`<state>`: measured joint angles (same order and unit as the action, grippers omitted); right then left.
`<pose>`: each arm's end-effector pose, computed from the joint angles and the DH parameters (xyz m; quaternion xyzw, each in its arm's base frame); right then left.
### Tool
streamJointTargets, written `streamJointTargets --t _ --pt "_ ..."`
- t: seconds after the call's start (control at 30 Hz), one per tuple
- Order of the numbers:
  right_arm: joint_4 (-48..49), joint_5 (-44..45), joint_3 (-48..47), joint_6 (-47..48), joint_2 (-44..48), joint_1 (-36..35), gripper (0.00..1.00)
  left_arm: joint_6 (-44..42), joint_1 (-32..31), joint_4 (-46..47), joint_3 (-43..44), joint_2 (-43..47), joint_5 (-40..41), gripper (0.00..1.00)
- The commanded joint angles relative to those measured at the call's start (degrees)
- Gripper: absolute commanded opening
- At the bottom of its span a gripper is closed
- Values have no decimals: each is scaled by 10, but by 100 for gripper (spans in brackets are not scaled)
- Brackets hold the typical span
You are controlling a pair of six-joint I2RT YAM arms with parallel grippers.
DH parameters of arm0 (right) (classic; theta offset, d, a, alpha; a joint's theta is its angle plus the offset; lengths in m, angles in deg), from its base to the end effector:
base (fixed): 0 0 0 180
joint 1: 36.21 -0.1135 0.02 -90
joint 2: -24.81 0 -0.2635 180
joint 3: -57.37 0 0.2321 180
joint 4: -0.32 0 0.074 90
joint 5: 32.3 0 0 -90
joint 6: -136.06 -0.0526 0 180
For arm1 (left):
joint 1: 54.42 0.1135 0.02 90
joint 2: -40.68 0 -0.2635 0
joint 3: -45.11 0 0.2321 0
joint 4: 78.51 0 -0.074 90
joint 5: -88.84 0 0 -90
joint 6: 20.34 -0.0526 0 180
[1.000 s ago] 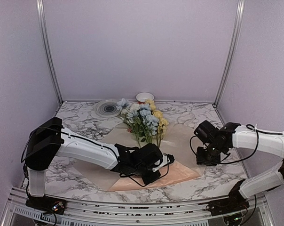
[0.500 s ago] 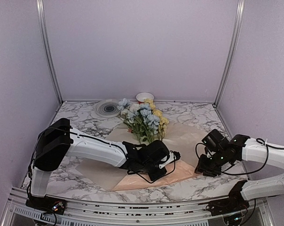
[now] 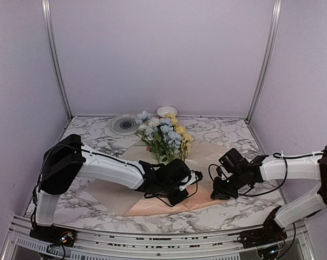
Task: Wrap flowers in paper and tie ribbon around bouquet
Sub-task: Press the fold line on the 1/4-folded wrapping paper, then pick up the one-fourth-folded wrapping paper from the center of the board.
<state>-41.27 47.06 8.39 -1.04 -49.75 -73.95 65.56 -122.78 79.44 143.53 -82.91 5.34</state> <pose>0.1585 0.1350 0.1514 0.0613 0.9742 0.2000 0.0842 0.1758 -0.4269 0.1416 0.5328 0.7621 -0.1490 0.3364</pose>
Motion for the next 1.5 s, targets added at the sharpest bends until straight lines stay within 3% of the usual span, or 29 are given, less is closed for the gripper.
streamJointTargets --t 0.0,0.27,0.5,0.63,0.77,0.9,1.23,1.47 --pt "23 6 -37 46 -46 -12 7 -4 25 -41 -48 0 20 34" --pt "2 74 -90 41 -95 -67 8 -35 66 -22 -107 30 53 34" --pt "-20 106 -107 36 -81 -73 12 -34 66 -3 -88 40 4 34" --pt "-87 162 -106 21 -30 -60 23 -33 66 -3 -83 30 -1 34" --pt "-39 54 -27 14 29 4 46 -31 66 -5 -84 28 -3 34" --pt "-3 -6 13 -32 64 17 57 -30 66 -5 -86 30 -2 34" --pt "65 -36 67 -283 76 2 55 -32 66 -2 -81 28 -7 34" --pt "104 -42 86 -344 24 -6 49 -45 66 12 -93 34 -9 34"
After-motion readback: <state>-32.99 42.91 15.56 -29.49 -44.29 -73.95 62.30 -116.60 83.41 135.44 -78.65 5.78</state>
